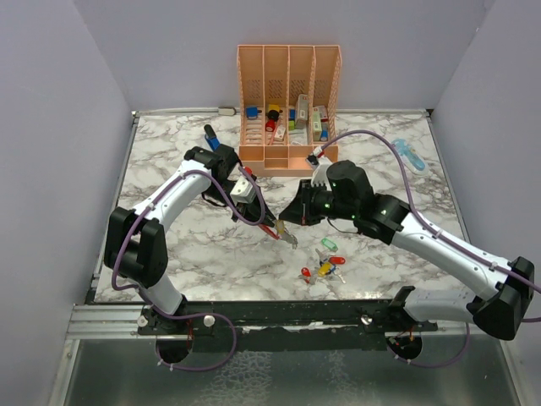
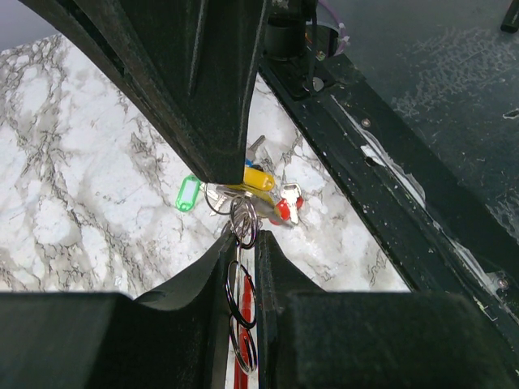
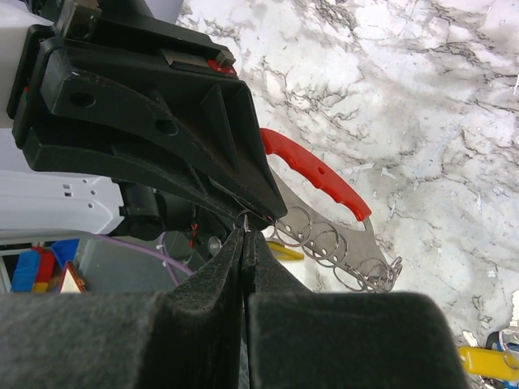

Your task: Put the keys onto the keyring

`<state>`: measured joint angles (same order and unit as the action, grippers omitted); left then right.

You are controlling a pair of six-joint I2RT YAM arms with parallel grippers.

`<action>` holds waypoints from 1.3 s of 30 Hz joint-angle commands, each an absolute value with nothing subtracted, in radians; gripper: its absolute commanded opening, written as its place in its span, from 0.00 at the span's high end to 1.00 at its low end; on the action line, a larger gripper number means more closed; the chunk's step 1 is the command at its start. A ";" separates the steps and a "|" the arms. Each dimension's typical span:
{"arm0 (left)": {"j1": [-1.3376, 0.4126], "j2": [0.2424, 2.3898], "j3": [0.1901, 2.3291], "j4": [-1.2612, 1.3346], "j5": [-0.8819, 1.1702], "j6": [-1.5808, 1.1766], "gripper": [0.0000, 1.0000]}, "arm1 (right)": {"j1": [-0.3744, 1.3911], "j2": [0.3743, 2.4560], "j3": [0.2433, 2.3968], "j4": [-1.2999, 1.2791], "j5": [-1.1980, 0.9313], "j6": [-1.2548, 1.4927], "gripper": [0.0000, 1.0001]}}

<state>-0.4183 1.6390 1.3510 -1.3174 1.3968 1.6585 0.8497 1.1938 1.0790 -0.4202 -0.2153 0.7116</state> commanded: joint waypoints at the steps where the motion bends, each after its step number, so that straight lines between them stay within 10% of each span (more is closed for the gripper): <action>1: -0.417 1.614 1.368 -1.319 1.403 1.664 1.00 | 0.850 1.216 1.111 -0.382 -0.247 0.720 0.99; 39: -0.417 1.611 1.368 -1.226 1.378 1.547 1.00 | 0.853 1.215 1.150 -0.516 -0.199 0.860 0.99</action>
